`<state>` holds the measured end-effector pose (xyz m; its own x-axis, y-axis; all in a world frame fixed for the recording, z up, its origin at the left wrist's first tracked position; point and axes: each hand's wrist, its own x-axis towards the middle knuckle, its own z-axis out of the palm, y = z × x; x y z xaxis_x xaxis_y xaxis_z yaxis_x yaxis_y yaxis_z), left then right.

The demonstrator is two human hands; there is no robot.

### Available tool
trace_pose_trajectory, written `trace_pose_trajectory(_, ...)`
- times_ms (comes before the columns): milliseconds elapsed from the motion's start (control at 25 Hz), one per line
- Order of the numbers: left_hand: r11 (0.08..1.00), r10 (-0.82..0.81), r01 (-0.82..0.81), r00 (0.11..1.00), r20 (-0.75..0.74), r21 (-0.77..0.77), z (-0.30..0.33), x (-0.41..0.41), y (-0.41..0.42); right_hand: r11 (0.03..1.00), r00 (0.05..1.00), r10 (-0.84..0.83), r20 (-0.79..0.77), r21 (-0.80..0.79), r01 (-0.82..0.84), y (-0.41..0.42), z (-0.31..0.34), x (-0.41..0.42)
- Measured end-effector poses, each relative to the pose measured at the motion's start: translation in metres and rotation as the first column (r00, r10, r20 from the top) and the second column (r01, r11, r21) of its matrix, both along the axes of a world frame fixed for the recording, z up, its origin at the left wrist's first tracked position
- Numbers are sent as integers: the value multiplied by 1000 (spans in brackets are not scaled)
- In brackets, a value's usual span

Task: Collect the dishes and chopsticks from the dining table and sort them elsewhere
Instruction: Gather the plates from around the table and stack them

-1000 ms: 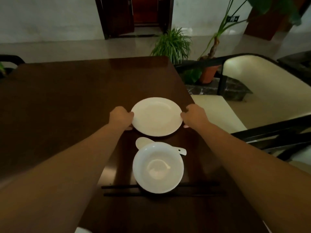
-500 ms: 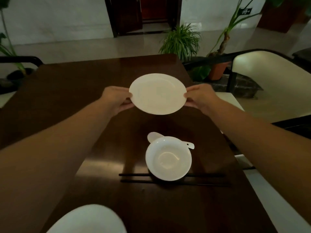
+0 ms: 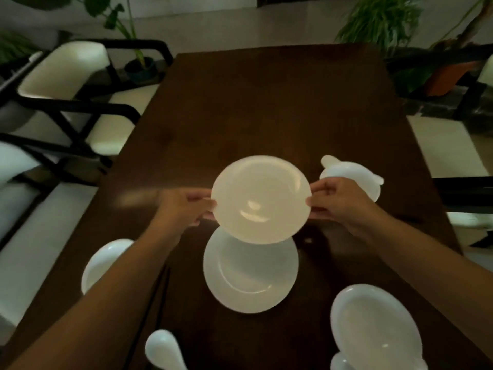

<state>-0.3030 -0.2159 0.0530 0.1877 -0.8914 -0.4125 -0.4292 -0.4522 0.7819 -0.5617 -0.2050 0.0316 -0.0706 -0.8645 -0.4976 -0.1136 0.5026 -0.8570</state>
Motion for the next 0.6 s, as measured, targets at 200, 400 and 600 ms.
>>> trace_pose_trajectory(200,996,-26,22,999,41,83,-45,26,48,987,992,70,-106,150,-54,34,-40,29)
trace_pose_trajectory(400,996,-33,27,998,59,90,-61,31,71,988,912,142,-385,111,-107,45,-50,34)
trace_pose_trajectory(600,992,-124,124,975,185,12,-60,32,82,959,775,270,-571,83,-273,48,-44,38)
